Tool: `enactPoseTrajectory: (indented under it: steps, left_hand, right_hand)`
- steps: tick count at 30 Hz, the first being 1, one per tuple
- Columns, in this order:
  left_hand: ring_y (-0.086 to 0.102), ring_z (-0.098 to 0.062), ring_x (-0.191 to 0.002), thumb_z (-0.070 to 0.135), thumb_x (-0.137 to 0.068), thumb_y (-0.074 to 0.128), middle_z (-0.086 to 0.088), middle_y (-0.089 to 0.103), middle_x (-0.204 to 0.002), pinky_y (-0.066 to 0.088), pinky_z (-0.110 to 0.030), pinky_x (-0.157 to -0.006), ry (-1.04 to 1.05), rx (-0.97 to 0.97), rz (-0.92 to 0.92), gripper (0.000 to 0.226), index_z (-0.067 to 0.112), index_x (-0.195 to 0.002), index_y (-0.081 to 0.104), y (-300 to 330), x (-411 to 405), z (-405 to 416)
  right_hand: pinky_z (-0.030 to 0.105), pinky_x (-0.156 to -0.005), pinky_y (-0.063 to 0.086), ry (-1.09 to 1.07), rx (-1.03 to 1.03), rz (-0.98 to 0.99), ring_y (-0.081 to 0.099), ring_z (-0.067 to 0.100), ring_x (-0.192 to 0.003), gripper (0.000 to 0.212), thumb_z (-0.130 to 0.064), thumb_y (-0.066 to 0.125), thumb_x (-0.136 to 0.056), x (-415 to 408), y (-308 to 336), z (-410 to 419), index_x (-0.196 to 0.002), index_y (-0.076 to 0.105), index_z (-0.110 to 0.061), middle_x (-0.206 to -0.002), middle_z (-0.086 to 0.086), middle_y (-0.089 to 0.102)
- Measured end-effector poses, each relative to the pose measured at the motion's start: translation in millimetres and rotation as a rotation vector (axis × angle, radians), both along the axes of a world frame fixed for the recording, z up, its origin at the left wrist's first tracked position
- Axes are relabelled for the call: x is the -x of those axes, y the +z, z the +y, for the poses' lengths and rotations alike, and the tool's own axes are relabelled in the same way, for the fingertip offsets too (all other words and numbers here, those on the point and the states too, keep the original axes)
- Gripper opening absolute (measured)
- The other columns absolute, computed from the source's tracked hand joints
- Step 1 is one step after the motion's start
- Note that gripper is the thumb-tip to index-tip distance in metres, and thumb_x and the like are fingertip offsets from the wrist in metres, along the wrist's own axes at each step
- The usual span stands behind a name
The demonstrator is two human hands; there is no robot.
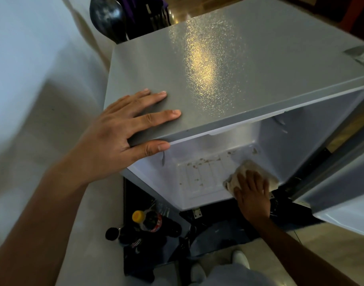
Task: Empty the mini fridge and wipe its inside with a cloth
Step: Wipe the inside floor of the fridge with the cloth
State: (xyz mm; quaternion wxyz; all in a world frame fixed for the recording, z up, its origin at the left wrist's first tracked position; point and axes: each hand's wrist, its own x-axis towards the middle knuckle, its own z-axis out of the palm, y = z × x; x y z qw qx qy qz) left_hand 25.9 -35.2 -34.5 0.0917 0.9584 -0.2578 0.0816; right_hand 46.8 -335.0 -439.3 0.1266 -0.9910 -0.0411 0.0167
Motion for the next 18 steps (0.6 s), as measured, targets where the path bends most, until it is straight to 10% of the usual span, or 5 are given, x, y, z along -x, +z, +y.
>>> enactPoseTrajectory:
  steps: [18]
  left_hand:
    - [0.025, -0.014, -0.154, 0.058, -0.093, 0.051, 0.007, 0.036, -0.161, 0.028, -0.045, -0.124, 0.017, 0.005, 0.012, 0.056, 0.037, -0.145, 0.045, 2, 3, -3]
  right_hand:
    - [0.057, -0.116, 0.017, 0.051, -0.067, 0.078, 0.034, 0.042, -0.141, 0.068, -0.044, 0.031, -0.084, -83, 3, 21, -0.138, 0.052, -0.006, -0.147, 0.02, 0.047]
